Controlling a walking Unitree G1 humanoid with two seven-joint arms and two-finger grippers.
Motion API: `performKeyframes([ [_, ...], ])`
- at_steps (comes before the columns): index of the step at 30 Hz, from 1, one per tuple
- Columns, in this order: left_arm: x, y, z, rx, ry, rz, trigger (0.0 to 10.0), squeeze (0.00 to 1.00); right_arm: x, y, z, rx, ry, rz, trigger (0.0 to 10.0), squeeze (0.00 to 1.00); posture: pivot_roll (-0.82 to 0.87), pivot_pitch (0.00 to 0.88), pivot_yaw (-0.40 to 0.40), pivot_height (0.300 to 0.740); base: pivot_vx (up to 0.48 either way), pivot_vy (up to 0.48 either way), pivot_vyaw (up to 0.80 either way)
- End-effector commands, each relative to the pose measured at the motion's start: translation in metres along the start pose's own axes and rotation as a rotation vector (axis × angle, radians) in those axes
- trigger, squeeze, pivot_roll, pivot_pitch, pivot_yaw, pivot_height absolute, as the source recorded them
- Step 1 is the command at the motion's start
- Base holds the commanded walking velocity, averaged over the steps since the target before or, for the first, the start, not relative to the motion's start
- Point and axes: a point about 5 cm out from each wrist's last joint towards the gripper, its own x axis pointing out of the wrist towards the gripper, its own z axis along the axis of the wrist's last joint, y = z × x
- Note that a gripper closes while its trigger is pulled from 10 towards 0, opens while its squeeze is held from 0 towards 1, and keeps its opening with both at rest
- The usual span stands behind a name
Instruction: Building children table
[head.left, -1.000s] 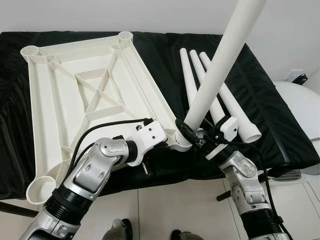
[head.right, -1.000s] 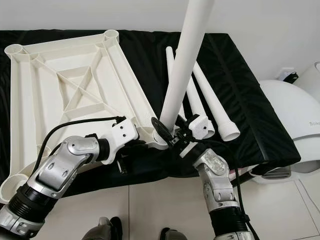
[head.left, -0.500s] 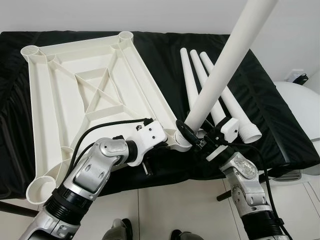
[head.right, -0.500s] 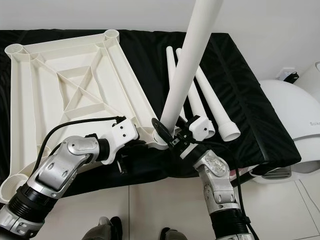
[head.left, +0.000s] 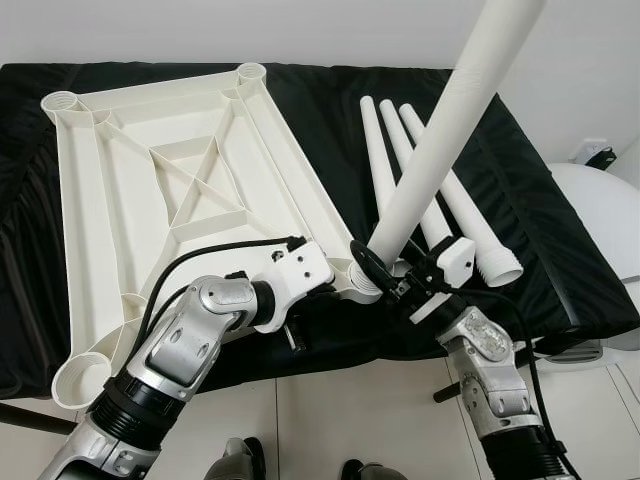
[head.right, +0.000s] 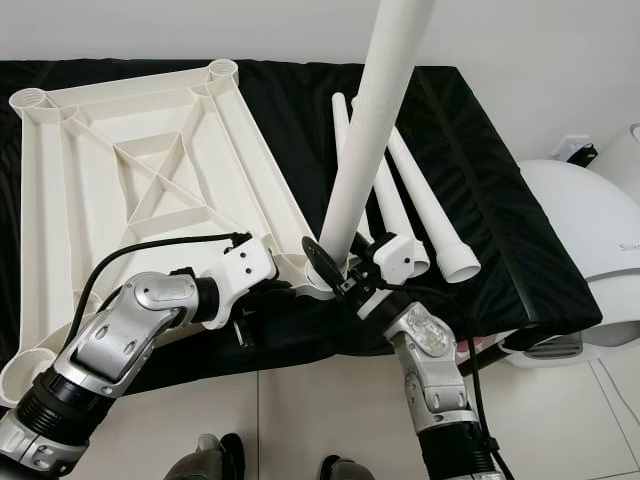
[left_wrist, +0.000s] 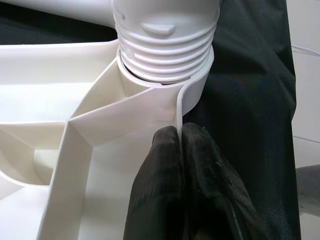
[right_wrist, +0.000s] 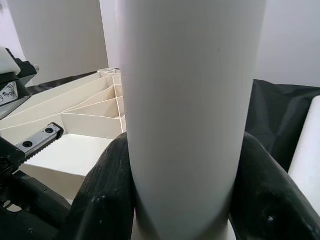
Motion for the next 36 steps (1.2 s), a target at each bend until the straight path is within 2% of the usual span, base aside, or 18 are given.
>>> performKeyframes([
  [1, 0.0042, -0.0066, -0.0188, -0.061, 0.079, 0.003, 10.0, 0.00, -0.0163, 0.0100, -0.0316, 0.090, 0.157, -0.005, 10.0, 0.00, -0.02, 0.198, -0.013, 0.740, 0.000, 0.000, 0.00],
  [19, 0.0037, -0.0046, -0.0177, -0.068, 0.080, 0.018, 10.0, 0.00, -0.0168, 0.0098, -0.0318, 0.084, 0.148, -0.126, 10.0, 0.00, -0.02, 0.196, -0.008, 0.740, 0.000, 0.000, 0.00],
  [36, 0.0033, -0.0026, -0.0179, -0.071, 0.082, 0.024, 10.0, 0.00, -0.0153, 0.0134, -0.0287, 0.073, 0.137, -0.180, 10.0, 0.00, -0.02, 0.204, -0.008, 0.740, 0.000, 0.000, 0.00],
])
